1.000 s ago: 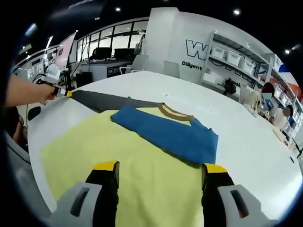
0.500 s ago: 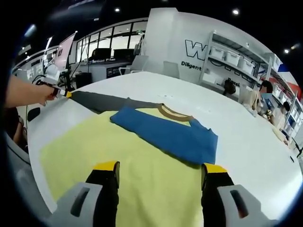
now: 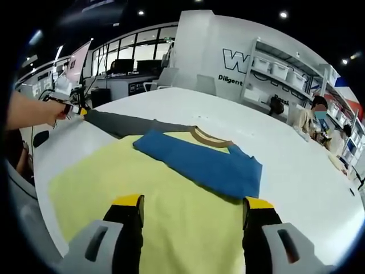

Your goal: Fold the garment on the visible template until the final outline fits inside the template.

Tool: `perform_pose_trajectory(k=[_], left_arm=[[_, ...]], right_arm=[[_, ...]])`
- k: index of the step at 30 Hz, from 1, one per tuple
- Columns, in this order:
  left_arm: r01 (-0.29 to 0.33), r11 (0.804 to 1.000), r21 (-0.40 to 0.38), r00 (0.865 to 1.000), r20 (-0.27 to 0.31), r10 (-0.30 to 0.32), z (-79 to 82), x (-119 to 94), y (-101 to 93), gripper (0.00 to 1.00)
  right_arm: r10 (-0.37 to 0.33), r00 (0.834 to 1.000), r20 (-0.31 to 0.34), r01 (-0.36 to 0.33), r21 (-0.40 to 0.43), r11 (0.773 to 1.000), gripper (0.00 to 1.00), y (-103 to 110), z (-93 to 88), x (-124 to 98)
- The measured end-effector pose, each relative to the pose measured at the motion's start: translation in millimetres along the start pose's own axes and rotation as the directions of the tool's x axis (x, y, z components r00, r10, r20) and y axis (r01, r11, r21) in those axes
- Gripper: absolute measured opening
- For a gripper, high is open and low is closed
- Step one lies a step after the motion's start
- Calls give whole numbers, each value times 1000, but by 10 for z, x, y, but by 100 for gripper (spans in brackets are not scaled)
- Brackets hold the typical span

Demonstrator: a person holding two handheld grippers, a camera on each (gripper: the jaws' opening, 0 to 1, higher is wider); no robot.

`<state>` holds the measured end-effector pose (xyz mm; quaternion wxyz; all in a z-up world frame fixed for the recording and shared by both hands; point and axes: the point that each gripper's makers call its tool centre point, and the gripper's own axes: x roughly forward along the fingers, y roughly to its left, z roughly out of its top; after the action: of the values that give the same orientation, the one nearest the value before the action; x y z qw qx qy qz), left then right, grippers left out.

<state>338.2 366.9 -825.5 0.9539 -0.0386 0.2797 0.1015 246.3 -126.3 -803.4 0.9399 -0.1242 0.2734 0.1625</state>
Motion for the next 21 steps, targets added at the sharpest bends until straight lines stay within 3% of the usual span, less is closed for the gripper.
perform_pose_trajectory(k=[7,11,17,21], left_arm=[[7,1000,4,1000,12,-7,72,2,-56,0],[13,1000,8,1000,23,-14,130,-3,-112,0],[22,1000,13,999,37,-23,219,-16,-165,0],[26,1000,18,999,46,-27,269,-28,-179,0]], right_arm=[[0,1000,4,0,16,1000,76,-15,16,-28],[9,1000,20,-10,43,999,88,-10,62,-59],[34,999,24,-36,70,997,98,65,93,-109],[52,999,15,-53,71,996,99,136,68,-192]])
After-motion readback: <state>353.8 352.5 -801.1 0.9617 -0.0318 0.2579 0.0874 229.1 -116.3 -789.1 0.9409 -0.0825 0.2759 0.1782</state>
